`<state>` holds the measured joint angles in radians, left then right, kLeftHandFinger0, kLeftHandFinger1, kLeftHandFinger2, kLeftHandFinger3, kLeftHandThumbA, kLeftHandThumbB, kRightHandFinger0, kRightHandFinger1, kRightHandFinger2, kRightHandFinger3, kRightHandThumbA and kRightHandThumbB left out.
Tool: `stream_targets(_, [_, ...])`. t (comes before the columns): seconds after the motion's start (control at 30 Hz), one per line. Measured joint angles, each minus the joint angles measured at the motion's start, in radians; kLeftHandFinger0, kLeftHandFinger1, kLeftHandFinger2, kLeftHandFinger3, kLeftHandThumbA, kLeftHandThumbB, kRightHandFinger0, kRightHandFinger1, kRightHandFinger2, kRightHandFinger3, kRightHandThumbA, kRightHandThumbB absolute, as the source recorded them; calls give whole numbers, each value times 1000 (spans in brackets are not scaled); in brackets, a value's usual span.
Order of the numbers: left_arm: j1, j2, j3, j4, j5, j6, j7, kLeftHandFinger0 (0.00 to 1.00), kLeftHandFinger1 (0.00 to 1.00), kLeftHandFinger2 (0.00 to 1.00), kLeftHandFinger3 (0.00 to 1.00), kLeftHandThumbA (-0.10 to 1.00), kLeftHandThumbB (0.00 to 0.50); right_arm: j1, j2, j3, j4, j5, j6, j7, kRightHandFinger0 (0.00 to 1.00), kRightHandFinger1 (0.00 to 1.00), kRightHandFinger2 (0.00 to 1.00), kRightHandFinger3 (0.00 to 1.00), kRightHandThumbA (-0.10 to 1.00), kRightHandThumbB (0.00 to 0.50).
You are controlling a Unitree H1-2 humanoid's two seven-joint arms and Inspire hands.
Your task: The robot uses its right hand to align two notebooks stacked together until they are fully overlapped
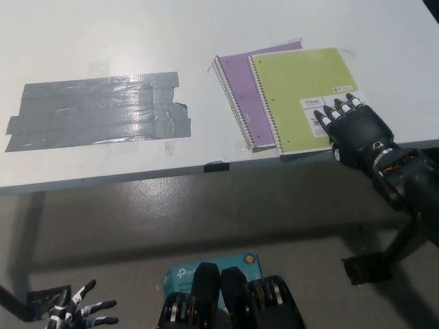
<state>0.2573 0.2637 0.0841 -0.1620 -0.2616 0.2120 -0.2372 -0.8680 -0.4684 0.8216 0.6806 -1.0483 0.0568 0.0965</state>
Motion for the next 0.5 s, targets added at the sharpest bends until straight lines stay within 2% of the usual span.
stream_targets(0.13, [0,-1,-1,0,0,0,0,607,651,774,1000,1000,500,-4,5,-1,3,-3,-2,0,1000,1000,1000,1000,1000,366])
stream_targets(0.4, [0,-1,-6,0,-1,-4,0,589,638,766,1000,1000,500,-29,41,-2,23,-12,-2,17,1000,1000,1000,1000,1000,369])
stream_targets(0.5, [0,-1,-8,0,-1,-4,0,585,634,764,1000,1000,500,-31,54,-4,21,-13,-2,24,1000,1000,1000,1000,1000,394])
